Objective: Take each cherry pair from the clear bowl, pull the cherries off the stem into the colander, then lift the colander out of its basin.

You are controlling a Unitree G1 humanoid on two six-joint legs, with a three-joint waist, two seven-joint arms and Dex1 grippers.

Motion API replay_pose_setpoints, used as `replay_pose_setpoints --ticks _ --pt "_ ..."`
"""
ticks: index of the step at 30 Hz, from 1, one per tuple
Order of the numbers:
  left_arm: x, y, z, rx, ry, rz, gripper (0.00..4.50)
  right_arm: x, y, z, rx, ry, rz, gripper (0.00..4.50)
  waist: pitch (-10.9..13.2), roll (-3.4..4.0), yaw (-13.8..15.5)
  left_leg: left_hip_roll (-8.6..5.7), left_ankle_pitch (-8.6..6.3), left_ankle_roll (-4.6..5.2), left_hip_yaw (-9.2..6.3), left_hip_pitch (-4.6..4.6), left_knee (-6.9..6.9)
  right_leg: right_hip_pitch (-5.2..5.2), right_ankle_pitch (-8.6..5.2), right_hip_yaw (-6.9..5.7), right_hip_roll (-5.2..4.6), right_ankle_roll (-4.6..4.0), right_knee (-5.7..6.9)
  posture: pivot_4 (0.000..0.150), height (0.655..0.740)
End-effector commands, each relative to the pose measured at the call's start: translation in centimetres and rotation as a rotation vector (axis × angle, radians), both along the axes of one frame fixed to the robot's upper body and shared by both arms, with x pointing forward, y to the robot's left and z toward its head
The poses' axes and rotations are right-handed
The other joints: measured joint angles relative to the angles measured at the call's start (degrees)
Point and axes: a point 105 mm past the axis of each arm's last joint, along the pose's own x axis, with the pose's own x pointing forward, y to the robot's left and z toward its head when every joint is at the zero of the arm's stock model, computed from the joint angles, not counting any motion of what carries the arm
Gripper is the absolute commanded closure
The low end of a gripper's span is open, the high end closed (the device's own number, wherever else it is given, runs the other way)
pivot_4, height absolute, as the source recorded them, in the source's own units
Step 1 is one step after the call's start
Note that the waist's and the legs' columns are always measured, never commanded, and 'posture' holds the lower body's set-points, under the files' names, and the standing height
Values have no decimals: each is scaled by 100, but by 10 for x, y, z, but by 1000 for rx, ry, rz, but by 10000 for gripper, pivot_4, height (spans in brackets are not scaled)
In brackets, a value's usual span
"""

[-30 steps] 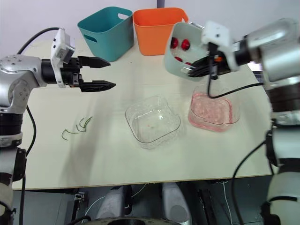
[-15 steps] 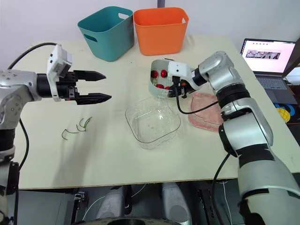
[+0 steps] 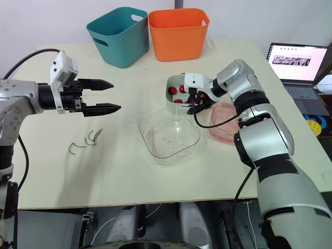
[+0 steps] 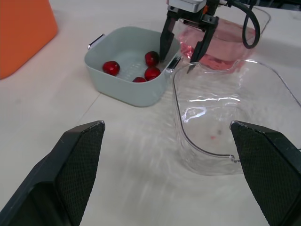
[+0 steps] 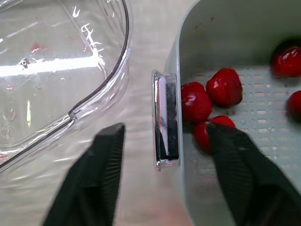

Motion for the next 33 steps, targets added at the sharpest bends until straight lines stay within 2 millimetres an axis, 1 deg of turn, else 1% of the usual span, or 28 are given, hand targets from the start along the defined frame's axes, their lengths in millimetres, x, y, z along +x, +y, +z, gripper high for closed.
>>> replay_pose_setpoints --ticks 1,3,5,6,7,8,10,11,12,14,16,19,20,21,23,25,27,30,33 --pt "2 7 13 14 -64 22 0 2 -8 52 49 -136 18 13247 1 1 2 0 0 0 0 0 0 0 0 0 0 0 0 1500 7400" --pt "6 12 16 9 -91 49 0 -1 -17 66 71 -168 12 13247 1 1 9 0 0 0 0 0 0 0 0 0 -1 0 -1 1500 7400" --pt "13 19 24 -4 -164 107 0 -6 -31 87 120 -213 -11 13247 1 1 17 0 0 0 0 0 0 2 0 0 -1 0 -2 1500 7400" --pt "15 22 32 -35 -212 128 0 -8 -38 97 143 -247 -29 13247 1 1 17 0 0 0 0 0 0 3 0 -1 -1 0 -3 1500 7400" --pt "15 26 33 -44 -213 135 0 -11 -45 106 172 -281 -48 13247 1 1 24 0 0 0 0 0 0 3 0 -1 -2 0 -3 1500 7400" --pt "13 30 31 -36 -182 135 0 -15 -53 116 206 -318 -80 13247 1 1 23 -1 0 0 0 -1 0 2 0 -1 -3 0 -3 1500 7400" --pt "4 42 26 -33 -116 148 0 -29 -71 134 298 -364 -162 13247 1 1 24 0 0 0 0 -3 -4 1 -1 -2 -2 0 -8 1500 7400" --pt "-1 52 24 -40 -81 165 0 -41 -79 141 362 -366 -192 13247 0 0 21 0 0 0 1 -1 -9 1 -1 0 -3 0 -10 1500 7400" --pt "-5 61 22 -49 -55 185 0 -54 -85 143 413 -358 -219 11650 0 0 21 0 0 0 1 1 -21 1 -2 0 -2 -1 -19 1500 7400" --pt "-14 75 17 -60 -7 218 0 -74 -96 140 491 -337 -289 7617 0 0 20 0 0 1 0 4 -32 0 -7 -1 -2 -2 -18 1500 7400" --pt "-17 90 12 -69 13 276 0 -90 -113 132 547 -317 -401 617 0 0 19 1 -1 1 0 7 -31 -1 -8 -2 -2 -5 -14 1500 7400" --pt "-22 112 2 -82 27 367 0 -111 -147 114 620 -299 -588 242 0 0 29 2 0 0 2 13 -23 6 -23 -1 -2 -18 -9 1500 7400" --pt "-23 117 -1 -89 28 389 0 -117 -155 109 649 -287 -634 242 0 0 31 1 0 0 4 17 -18 12 -26 1 -3 -18 -10 1500 7400" --pt "-24 121 -3 -98 31 407 0 -123 -161 104 683 -271 -666 242 -1 -1 34 1 0 0 4 17 -19 14 -27 1 -3 -18 -15 1500 7400" --pt "-27 129 -11 -117 56 437 0 -137 -171 87 718 -210 -723 242 -1 -2 43 1 0 0 5 18 -15 18 -27 1 -4 -18 -17 1500 7400" --pt "-31 132 -23 -113 116 447 0 -151 -174 71 740 -132 -754 242 -2 -3 39 2 0 0 5 19 -17 21 -27 0 -3 -18 -19 1500 7400" --pt "-34 133 -33 -105 158 446 0 -159 -175 62 758 -86 -769 242 -3 -2 28 1 0 0 7 23 -22 24 -28 2 -3 -18 -25 1500 7400" --pt "-34 134 -40 -117 192 447 0 -165 -176 51 735 -60 -780 242 -3 -3 10 3 0 0 8 29 -23 25 -28 4 -1 -19 -25 1500 7400" --pt "-35 132 -44 -132 215 443 0 -166 -178 48 719 -63 -790 242 -3 -3 16 4 -1 0 9 35 -24 31 -28 4 -1 -19 -27 1500 7400"
